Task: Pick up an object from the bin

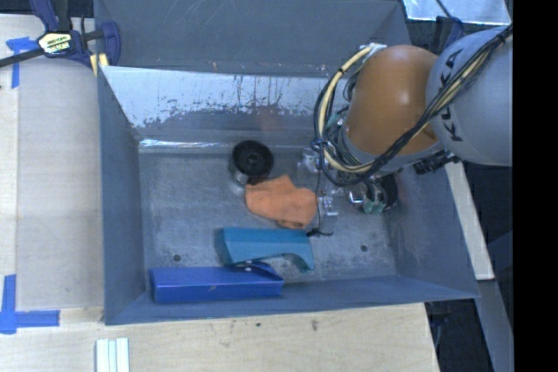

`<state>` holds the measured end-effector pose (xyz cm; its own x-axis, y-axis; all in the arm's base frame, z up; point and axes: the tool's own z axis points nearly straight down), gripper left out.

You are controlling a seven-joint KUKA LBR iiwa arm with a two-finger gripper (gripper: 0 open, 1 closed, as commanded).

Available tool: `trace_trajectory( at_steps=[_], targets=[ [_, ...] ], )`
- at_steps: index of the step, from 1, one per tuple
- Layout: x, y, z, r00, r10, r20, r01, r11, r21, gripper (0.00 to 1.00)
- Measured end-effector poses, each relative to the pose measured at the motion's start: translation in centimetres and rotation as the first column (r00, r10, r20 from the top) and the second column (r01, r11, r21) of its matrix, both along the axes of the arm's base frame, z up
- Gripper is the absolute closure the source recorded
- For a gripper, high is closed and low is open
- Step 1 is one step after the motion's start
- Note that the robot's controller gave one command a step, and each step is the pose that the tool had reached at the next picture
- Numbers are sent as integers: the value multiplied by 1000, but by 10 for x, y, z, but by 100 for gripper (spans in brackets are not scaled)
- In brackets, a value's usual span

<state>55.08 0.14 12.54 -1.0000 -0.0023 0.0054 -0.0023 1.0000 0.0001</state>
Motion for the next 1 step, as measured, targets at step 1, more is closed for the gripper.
trace_trajectory(
  at_steps=[1],
  targets=[
    [2,0,5,1000,0,8,0,1000,0,100]
  ],
)
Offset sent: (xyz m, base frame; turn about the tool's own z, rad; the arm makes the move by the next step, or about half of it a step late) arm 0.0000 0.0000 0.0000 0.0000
